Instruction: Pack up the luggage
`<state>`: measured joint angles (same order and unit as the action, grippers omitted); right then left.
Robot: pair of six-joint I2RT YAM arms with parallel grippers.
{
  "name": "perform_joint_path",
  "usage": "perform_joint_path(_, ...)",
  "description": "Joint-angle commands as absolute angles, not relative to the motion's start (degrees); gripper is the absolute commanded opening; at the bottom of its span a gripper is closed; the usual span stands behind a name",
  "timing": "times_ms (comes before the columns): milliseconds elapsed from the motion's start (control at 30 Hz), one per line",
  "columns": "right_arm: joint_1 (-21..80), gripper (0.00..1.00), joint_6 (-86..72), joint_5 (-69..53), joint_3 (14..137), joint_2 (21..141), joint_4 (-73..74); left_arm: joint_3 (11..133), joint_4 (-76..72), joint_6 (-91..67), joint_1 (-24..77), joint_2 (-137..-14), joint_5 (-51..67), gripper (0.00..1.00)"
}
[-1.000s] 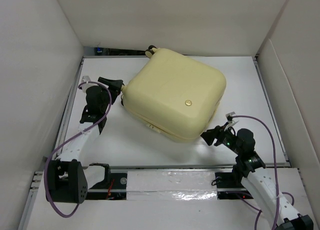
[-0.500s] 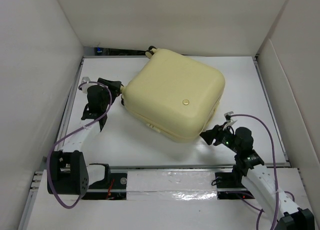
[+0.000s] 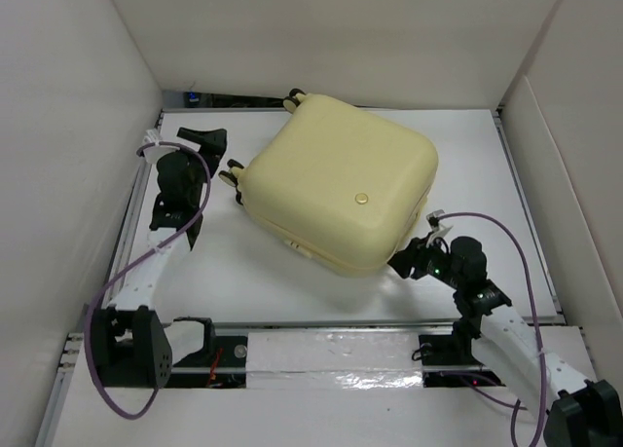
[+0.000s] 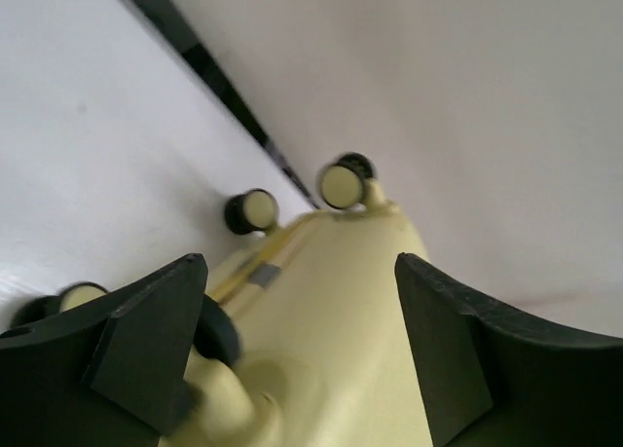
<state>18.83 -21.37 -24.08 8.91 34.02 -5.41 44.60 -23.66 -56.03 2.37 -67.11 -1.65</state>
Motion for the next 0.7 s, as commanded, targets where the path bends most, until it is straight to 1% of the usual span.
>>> perform_joint_path(0, 22.9, 0.47, -19.3, -20.8, 15.6, 39.2, -13.5, 44.3, -26.0, -50.9, 8.4, -55.2, -4.0, 0.68)
perform_joint_path(33, 23.5, 0.44, -18.8, -20.8, 16.3, 39.2, -13.7, 42.6, -26.0, -50.3, 9.7, -53.2, -4.8, 0.61)
perform_joint_path(67, 24.1, 0.41, -18.5, -19.0, 16.8, 41.0, -14.1, 40.6, -26.4, -49.8, 10.8, -51.0, -5.5, 0.5)
perform_joint_path(100, 24.7, 0.39, -17.9, -18.2, 17.3, 42.0, -14.6, 35.7, -26.6, -49.9, 11.5, -47.1, -5.1, 0.32)
perform_joint_path(133, 25.7, 0.35, -17.7, -17.8, 18.4, 42.9, -14.7, 32.9, -27.0, -50.0, 12.2, -45.6, -4.2, 0.25)
perform_joint_path(167, 26.2, 0.34, -16.8, -17.1, 19.2, 44.4, -14.3, 27.7, -28.4, -49.4, 12.2, -43.5, -0.8, 0.16)
perform_joint_path(267, 29.0, 0.34, -15.5, -14.0, 21.5, 45.7, -12.1, 23.0, -25.6, -45.6, 12.7, -43.2, 5.3, 0.03)
perform_joint_path(300, 29.7, 0.35, -15.1, -12.7, 22.0, 45.6, -9.8, 20.7, -24.2, -44.0, 13.4, -42.9, 5.8, 0.0)
perform_joint_path(433, 32.2, 0.44, -16.7, -8.5, 20.4, 43.2, -9.0, 13.3, -21.7, -41.1, 19.4, -37.1, 4.5, 0.0)
perform_joint_path(500, 33.5, 0.42, -17.7, -6.0, 18.5, 41.8, -10.4, 11.3, -22.9, -41.0, 24.5, -36.0, 5.1, 0.0)
perform_joint_path(533, 33.5, 0.38, -17.8, -5.4, 17.8, 40.5, -11.1, 11.3, -22.9, -40.8, 26.8, -36.3, 4.3, 0.0)
perform_joint_path(567, 33.5, 0.36, -17.9, -4.4, 17.5, 39.8, -11.1, 11.6, -22.2, -39.9, 32.5, -36.9, 0.7, 0.0)
perform_joint_path(633, 34.0, 0.31, -17.8, -3.6, 17.2, 38.4, -11.6, 13.4, -21.9, -39.3, 39.1, -39.1, -4.9, 0.0)
perform_joint_path(667, 34.0, 0.3, -17.7, -3.0, 17.1, 38.3, -12.0, 14.0, -22.2, -39.1, 42.3, -40.1, -9.7, 0.0)
